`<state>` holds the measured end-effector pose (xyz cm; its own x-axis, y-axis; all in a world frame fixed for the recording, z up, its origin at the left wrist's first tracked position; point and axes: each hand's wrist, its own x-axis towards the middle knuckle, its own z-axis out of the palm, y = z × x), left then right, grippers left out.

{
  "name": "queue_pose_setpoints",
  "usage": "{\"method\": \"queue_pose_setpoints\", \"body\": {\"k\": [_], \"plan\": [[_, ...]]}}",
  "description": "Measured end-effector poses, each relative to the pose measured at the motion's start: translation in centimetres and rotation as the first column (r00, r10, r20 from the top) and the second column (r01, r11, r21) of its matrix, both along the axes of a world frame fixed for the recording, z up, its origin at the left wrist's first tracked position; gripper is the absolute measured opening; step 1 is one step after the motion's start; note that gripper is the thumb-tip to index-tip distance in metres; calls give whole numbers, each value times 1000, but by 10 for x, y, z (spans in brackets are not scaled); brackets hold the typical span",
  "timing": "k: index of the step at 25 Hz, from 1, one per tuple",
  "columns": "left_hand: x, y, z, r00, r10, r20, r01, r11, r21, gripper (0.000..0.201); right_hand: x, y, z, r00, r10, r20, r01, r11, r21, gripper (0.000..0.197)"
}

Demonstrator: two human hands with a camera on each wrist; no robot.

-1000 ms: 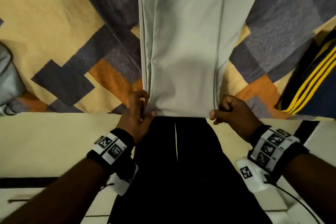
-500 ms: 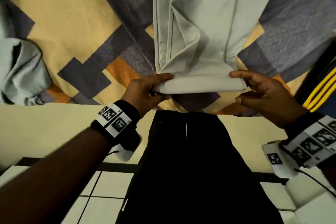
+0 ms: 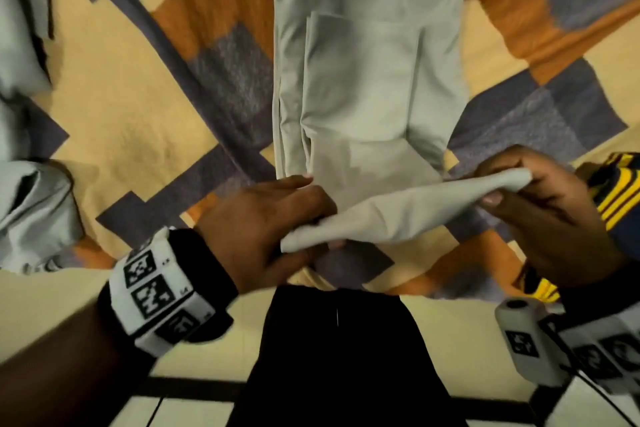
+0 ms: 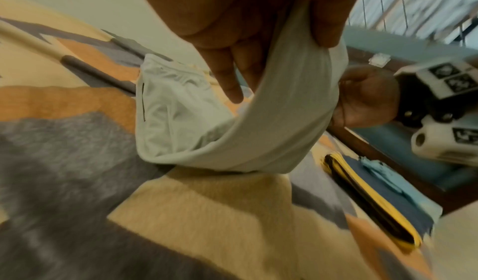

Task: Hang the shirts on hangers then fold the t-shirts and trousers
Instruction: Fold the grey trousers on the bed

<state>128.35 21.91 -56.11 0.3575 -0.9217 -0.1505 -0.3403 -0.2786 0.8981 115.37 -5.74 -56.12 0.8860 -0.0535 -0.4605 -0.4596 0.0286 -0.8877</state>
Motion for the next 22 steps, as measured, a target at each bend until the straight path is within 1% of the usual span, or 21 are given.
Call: {"method": "queue_pose_setpoints", "body": {"k": [1,3,4,5,6,7,8,9,10,11,12,13,14,15,16,18,19,21,22], "plan": [[-6,7,-7,999,-27,42,25,998,55,20,-10,2,-3,997,70,-35,-72,997,-36,3],[-26,24,-22,985,-68,156,42,986,163,19,-34,9,-12,980,143,-135,-147,989,-22,10],[-36,32,-29,982,-66,179,31,981,192,19,-44,13,-16,969,177,-175,-183,983,-18,14],[-45,37,-33,985,-51,163,18,980,196,19,-51,16,-17,960,199,-197,-205,979,-12,19],[-50,39,-35,990,-16,139,-8,986,167,20,-55,18,-20,961,196,-196,-204,979,-24,18],[-51,38,-37,994,43,98,-55,991,125,22,-51,20,-21,968,171,-182,-182,982,-42,15],[-47,33,-38,990,137,20,-138,987,82,24,-44,18,-22,979,121,-166,-135,988,-77,14],[-35,24,-40,964,256,-71,-252,966,63,24,-29,14,-27,989,66,-129,-82,989,-123,15],[-17,10,-42,908,389,-153,-382,921,75,21,-9,9,-33,997,-3,-77,-10,985,-174,14],[4,-8,-42,830,512,-220,-498,859,118,14,13,3,-43,997,-71,-18,66,975,-215,11],[29,-27,-46,755,605,-253,-581,796,170,8,37,-3,-54,987,-156,38,160,960,-231,7],[55,-45,-50,709,656,-258,-625,755,200,8,60,-9,-68,968,-232,94,247,943,-224,2],[94,-68,-60,701,667,-254,-634,745,206,11,100,-21,-82,947,-279,158,308,927,-214,4],[110,-79,-70,676,682,-280,-630,731,261,11,116,-23,-97,944,-301,139,323,929,-182,6],[129,-88,-78,669,696,-262,-632,717,292,10,136,-27,-110,940,-313,134,334,924,-184,6],[183,-108,-104,663,698,-269,-647,716,262,7,187,-50,-128,932,-326,159,353,917,-189,6],[206,-118,-112,651,705,-280,-667,708,232,9,209,-62,-135,928,-332,171,362,910,-200,13],[234,-136,-123,651,718,-246,-701,693,168,25,244,-77,-137,924,-329,196,374,883,-284,32],[245,-144,-129,645,731,-222,-719,679,149,29,259,-81,-136,929,-317,190,364,874,-322,31]]}}
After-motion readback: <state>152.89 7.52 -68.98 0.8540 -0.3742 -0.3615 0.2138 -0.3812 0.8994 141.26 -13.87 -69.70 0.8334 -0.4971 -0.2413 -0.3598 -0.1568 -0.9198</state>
